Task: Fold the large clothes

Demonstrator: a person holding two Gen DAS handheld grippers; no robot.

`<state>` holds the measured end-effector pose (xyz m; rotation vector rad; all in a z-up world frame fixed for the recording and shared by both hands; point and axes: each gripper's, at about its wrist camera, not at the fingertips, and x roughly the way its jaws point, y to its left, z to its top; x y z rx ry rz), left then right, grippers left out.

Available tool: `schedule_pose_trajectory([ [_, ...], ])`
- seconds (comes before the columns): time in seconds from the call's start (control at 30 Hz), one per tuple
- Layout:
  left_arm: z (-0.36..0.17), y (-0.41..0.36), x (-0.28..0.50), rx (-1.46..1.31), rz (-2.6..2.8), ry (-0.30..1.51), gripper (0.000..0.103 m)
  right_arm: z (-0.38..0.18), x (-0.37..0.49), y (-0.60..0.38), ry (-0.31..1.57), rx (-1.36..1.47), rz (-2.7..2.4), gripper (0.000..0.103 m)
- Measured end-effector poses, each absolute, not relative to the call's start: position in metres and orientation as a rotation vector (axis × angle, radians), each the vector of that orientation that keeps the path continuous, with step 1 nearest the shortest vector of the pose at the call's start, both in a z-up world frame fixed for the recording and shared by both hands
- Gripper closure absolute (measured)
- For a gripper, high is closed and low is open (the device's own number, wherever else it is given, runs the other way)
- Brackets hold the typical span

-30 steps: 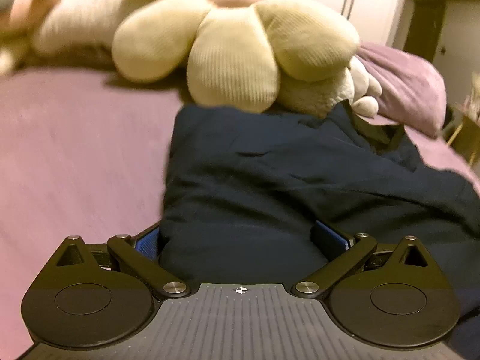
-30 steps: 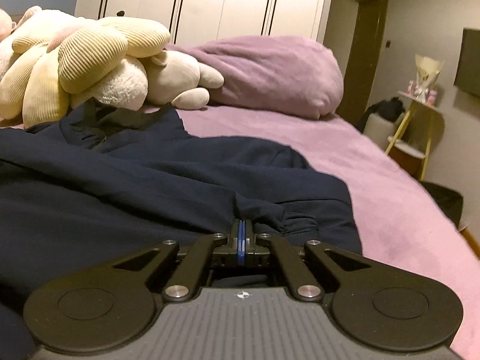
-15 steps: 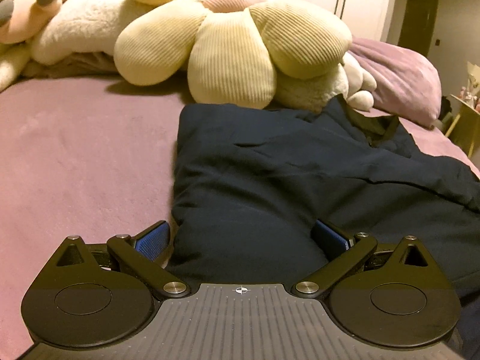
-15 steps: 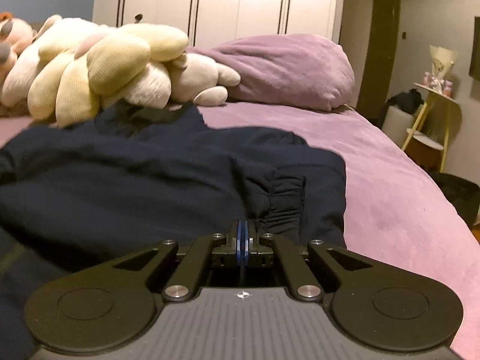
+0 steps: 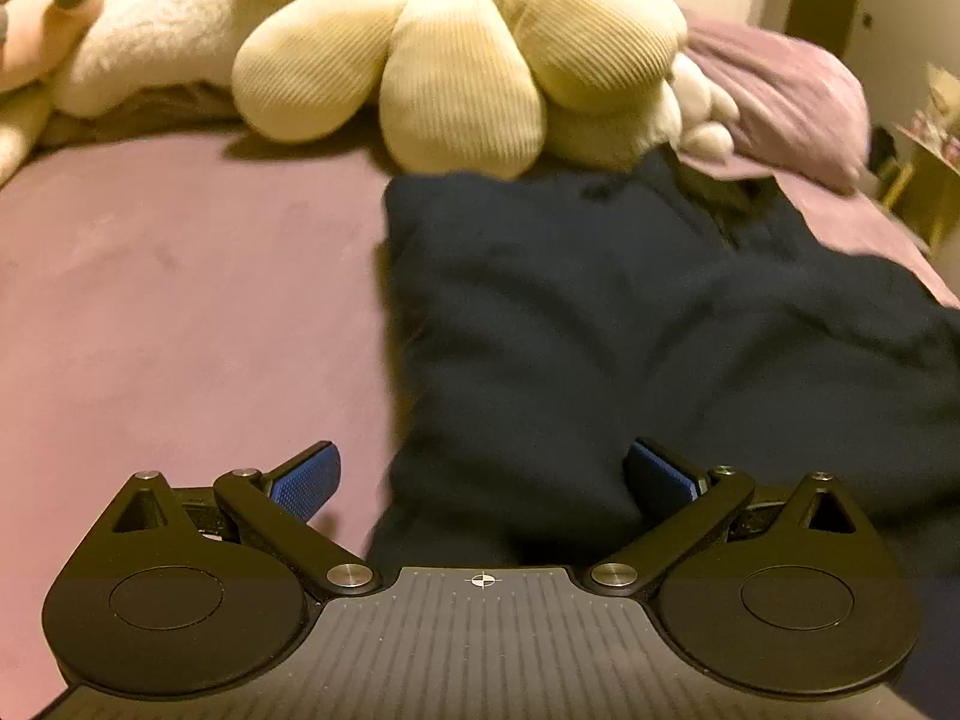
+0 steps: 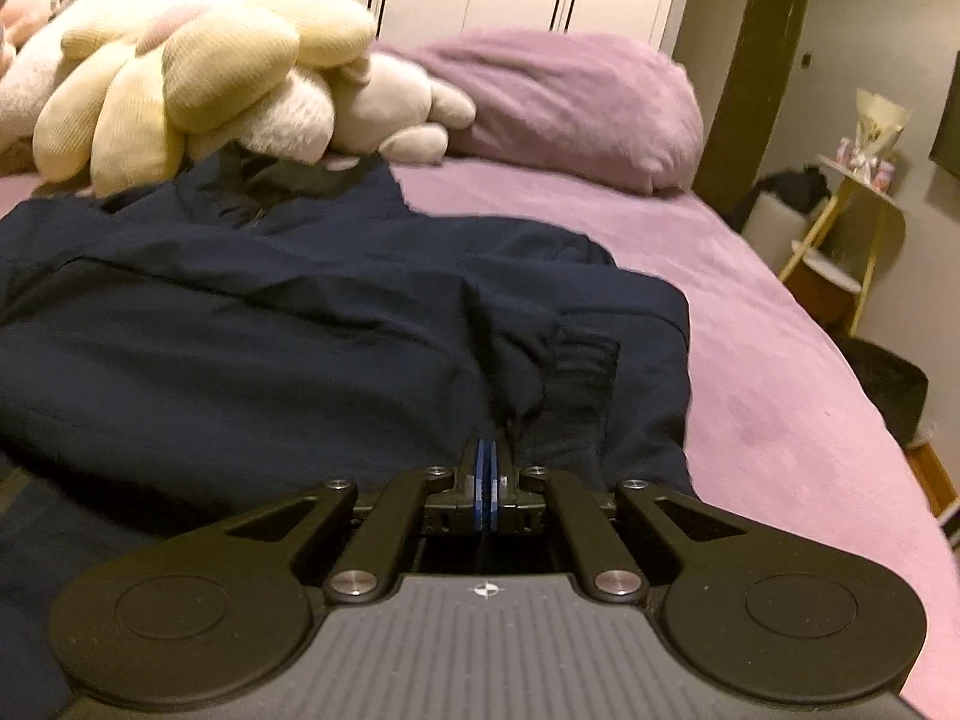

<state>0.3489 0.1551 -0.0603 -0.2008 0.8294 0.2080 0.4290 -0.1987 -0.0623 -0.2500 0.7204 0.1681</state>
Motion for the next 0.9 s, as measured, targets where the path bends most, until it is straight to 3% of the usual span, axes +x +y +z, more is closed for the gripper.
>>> schedule_pose_trajectory([
  [0.03,-0.056,0.158,0.334,-0.174,0.213,0.849,0.000,-0.053,0.420,-0.200,0.739,-0.254,0.177,0.098],
  [0.13,-0.043,0.168,0.256,-0.111,0.189,0.840,0.000,-0.030,0.376,-0.226,0.802,-0.160,0.141,0.038],
  [0.33,-0.046,0.181,0.114,-0.306,0.218,0.899,0.000,-0.020,0.230,-0.313,0.846,0.145,0.111,0.041],
  [0.47,-0.050,0.190,0.070,-0.458,0.253,0.902,0.000,-0.027,0.156,-0.342,0.863,0.249,0.067,0.041],
  [0.73,-0.049,0.188,0.049,-0.501,0.165,0.936,0.000,-0.021,0.123,-0.384,0.884,0.338,0.047,0.041],
  [0.87,-0.054,0.190,0.045,-0.532,0.122,0.969,0.002,-0.039,0.123,-0.404,0.988,0.450,0.075,0.056],
  [0.9,-0.055,0.190,0.043,-0.544,0.118,0.977,0.008,-0.041,0.121,-0.407,0.994,0.462,0.079,0.056],
])
